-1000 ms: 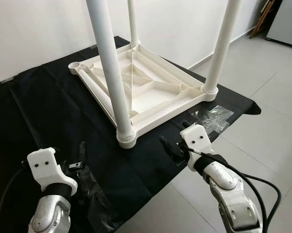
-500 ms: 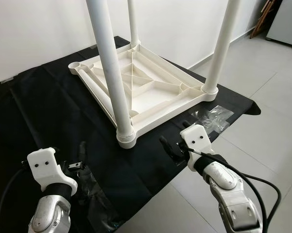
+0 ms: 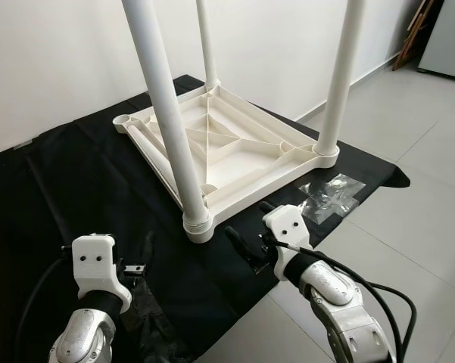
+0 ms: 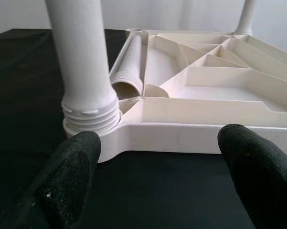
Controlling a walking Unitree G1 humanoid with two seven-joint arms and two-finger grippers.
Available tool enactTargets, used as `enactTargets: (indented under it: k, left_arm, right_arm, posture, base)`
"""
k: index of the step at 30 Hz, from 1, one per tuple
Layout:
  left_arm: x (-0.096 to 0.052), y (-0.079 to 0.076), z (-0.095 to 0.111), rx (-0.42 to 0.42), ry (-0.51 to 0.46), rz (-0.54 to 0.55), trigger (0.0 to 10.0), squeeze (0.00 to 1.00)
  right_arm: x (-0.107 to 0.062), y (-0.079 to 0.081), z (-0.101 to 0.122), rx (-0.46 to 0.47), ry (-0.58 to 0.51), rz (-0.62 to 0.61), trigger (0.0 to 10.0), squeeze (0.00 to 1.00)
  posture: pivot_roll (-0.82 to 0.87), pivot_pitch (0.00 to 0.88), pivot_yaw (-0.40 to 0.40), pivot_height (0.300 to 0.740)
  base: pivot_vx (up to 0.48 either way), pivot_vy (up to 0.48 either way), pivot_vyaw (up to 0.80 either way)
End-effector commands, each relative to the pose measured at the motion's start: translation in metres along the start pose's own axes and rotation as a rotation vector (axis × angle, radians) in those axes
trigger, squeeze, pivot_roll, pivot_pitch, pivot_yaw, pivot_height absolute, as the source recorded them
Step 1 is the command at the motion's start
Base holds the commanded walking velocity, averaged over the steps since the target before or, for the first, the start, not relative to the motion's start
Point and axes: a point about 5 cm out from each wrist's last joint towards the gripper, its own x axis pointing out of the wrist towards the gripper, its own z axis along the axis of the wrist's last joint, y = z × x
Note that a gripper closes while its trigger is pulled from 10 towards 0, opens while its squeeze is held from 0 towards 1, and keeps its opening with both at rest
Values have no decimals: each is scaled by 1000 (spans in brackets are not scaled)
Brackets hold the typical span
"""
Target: Building children table
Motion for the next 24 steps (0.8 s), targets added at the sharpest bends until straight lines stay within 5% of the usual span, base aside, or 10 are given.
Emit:
enactTargets:
  k: [1, 7, 11, 16, 24]
  left_arm:
    - [-1, 2, -1, -2, 13, 1, 10000, 0]
    - [3, 6, 3, -58, 3, -43, 10000, 0]
    - [9, 21, 9, -86, -47, 33, 10000, 0]
    - [6, 29, 12, -117, -79, 97, 10000, 0]
    - [-3, 29, 11, -160, -78, 92, 10000, 0]
  right_arm:
    - [1, 4, 7, 10, -37, 30, 10000, 0]
    - [0, 1, 18, 44, -96, 226, 10000, 0]
    - [13, -20, 35, -2, -122, 425, 10000, 0]
    - [34, -40, 49, -54, -128, 438, 10000, 0]
    - [52, -48, 64, -18, -159, 519, 10000, 0]
  posture:
    - [-44, 118, 97, 740]
    - [-42, 120, 99, 740]
    - [-40, 125, 96, 740]
    - [-26, 133, 87, 740]
    - [-6, 154, 78, 740]
  base:
    - [0, 0, 0]
    - [0, 0, 0]
    - [0, 0, 0]
    - [0, 0, 0]
    - [0, 0, 0]
